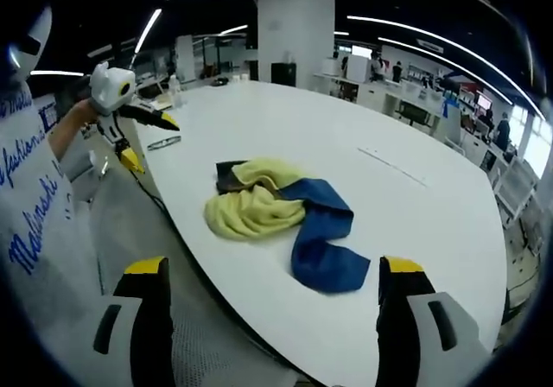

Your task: Fold the garment on the visible template until the final outline fits inside the template.

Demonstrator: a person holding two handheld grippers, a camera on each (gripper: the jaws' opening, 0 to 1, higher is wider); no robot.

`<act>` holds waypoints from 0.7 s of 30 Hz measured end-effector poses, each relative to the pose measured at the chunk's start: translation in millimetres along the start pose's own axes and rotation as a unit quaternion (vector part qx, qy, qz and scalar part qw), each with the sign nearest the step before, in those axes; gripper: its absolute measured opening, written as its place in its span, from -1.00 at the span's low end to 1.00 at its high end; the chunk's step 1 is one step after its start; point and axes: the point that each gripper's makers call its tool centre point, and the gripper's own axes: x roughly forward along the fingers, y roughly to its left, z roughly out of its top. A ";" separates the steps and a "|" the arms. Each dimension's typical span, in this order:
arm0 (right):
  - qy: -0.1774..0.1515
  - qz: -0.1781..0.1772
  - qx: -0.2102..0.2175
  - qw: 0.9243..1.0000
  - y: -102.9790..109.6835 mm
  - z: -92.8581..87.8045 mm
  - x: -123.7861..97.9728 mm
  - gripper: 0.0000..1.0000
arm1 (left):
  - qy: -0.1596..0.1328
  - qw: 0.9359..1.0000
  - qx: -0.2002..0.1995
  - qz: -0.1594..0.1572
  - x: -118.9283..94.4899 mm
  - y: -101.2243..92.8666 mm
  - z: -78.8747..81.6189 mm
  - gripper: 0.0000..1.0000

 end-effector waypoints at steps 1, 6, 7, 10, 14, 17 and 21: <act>0.000 0.001 0.000 1.000 0.5 -0.6 0.5 0.99 | 0.000 1.000 0.000 0.000 2.5 1.5 0.0 0.33; 0.008 0.008 -0.005 1.000 3.2 -3.8 3.4 0.93 | 0.009 1.000 0.013 0.007 16.0 7.9 -1.5 0.02; 0.008 0.009 -0.004 1.000 3.6 -3.6 4.0 0.92 | 0.008 1.000 0.013 0.005 17.2 7.7 -1.3 -0.04; 0.007 0.014 -0.005 1.000 5.2 -2.5 5.7 0.90 | 0.003 1.000 0.010 -0.021 33.4 1.1 -2.2 -0.21; 0.007 0.017 -0.007 1.000 6.2 -1.7 8.2 0.88 | 0.011 0.999 0.042 -0.011 51.2 0.8 -4.4 -0.36; 0.006 0.017 -0.007 1.000 6.7 -1.0 8.0 0.87 | 0.016 0.998 0.059 -0.015 61.3 -0.4 -4.8 -0.51; 0.006 0.014 -0.005 1.000 6.0 -1.3 6.4 0.86 | 0.015 0.998 0.061 -0.022 72.9 -0.7 -4.5 -0.62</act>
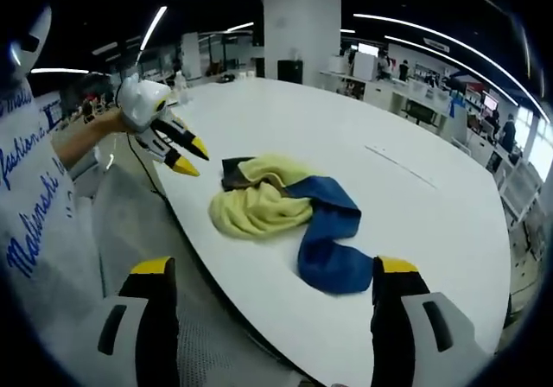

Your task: Fold the garment on the visible template until the final outline fits inside the template.

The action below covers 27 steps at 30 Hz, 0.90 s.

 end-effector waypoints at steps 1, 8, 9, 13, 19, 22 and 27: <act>0.000 0.000 0.000 1.000 0.5 -0.5 -0.7 0.86 | 0.000 1.000 0.001 -0.001 1.1 -0.2 0.0 -0.63; 0.000 -0.001 0.003 1.000 3.6 -2.9 -2.5 0.85 | 0.001 1.000 0.016 0.013 24.5 9.7 1.6 -0.73; 0.000 -0.001 0.003 1.000 3.9 -3.0 -2.8 0.85 | -0.004 1.000 0.025 0.014 28.6 10.8 3.4 -0.76; -0.002 -0.006 0.005 1.000 3.6 -2.9 -5.1 0.85 | 0.005 0.999 0.032 0.012 39.2 10.6 0.8 -0.73; 0.004 -0.009 0.009 1.000 2.6 -6.6 -5.7 0.84 | 0.018 0.999 0.041 0.006 54.1 8.4 -3.9 -0.77; 0.005 -0.008 0.009 1.000 3.0 -7.1 -4.8 0.83 | 0.029 0.998 0.055 0.014 59.9 10.5 -7.1 -0.72; 0.004 -0.007 0.008 1.000 2.1 -4.9 -3.9 0.83 | 0.036 0.998 0.058 0.010 67.3 5.8 -10.7 -0.76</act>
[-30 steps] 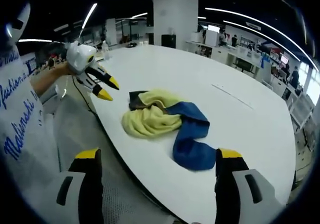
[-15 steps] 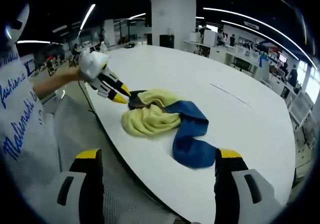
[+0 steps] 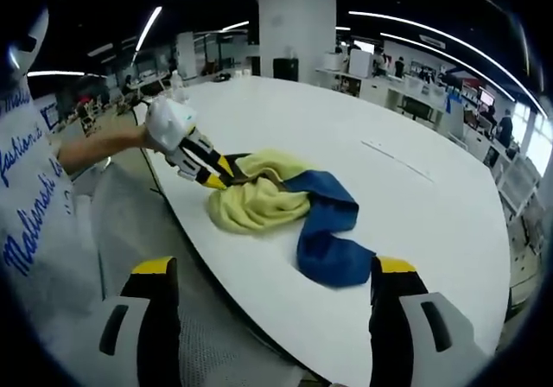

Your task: Fold the garment on the visible template until the final outline fits inside the template.

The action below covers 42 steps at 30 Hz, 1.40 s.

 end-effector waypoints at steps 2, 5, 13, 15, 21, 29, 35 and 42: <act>0.000 0.001 -0.001 1.000 -0.2 0.5 0.3 0.82 | 0.011 1.000 0.015 0.011 3.2 3.7 -4.0 -0.80; 0.002 0.002 -0.001 1.000 -0.5 0.0 0.9 0.82 | 0.014 1.000 0.020 0.018 7.4 8.4 -7.4 -0.83; 0.002 0.007 -0.005 1.000 0.4 0.7 4.2 0.81 | 0.019 0.999 0.021 0.016 13.7 8.9 -11.8 -0.89; 0.001 0.008 -0.011 1.000 -0.2 2.5 5.6 0.80 | 0.018 1.000 0.011 0.017 13.6 10.9 -12.4 -0.92; -0.001 0.022 -0.030 0.999 -1.1 8.8 16.1 0.74 | 0.023 0.999 -0.037 0.029 4.7 24.3 -16.9 -1.00; -0.019 0.036 -0.065 0.997 -7.6 23.9 40.8 0.50 | 0.001 0.995 -0.076 0.060 -7.2 44.4 -17.3 -1.00; -0.027 0.055 -0.080 0.995 -8.9 27.3 61.8 0.34 | -0.017 0.993 -0.093 0.071 -17.0 51.0 -11.9 -1.00; -0.002 0.078 -0.121 0.990 -8.3 12.1 98.1 0.17 | -0.027 0.991 -0.104 0.079 -21.7 57.9 -10.2 -1.00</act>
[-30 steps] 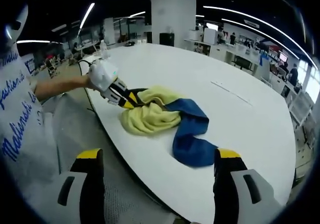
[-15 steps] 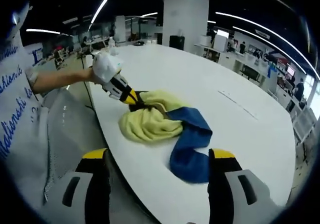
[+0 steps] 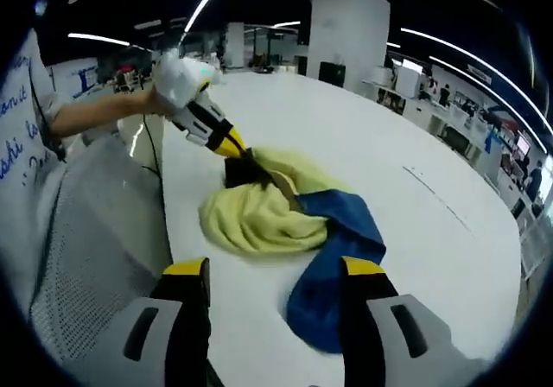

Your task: Fold the garment on the visible template until the final outline fits inside the template.

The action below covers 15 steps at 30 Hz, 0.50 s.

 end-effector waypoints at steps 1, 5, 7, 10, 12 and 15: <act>-0.004 0.003 0.002 1.000 0.1 0.9 2.3 0.12 | -0.001 1.000 0.000 0.002 -0.6 1.7 0.4 -1.00; -0.033 -0.004 0.010 0.999 -8.3 12.6 9.1 -0.06 | -0.007 1.000 -0.010 0.006 -3.5 6.5 2.3 -1.00; -0.039 -0.013 0.003 0.999 -15.4 17.6 12.3 -0.12 | -0.008 1.000 -0.010 0.006 -4.5 5.7 2.8 -1.00; -0.047 -0.024 -0.011 0.999 -25.3 25.0 17.9 -0.28 | -0.008 1.000 -0.011 0.005 -5.7 5.8 3.2 -1.00; -0.045 -0.017 -0.008 0.999 -29.0 25.7 22.5 -0.27 | -0.011 1.000 -0.014 0.007 -6.4 7.2 3.9 -1.00; -0.037 -0.020 -0.027 0.999 -32.9 25.0 33.2 -0.35 | -0.019 0.999 -0.018 0.017 -7.0 12.1 6.2 -1.00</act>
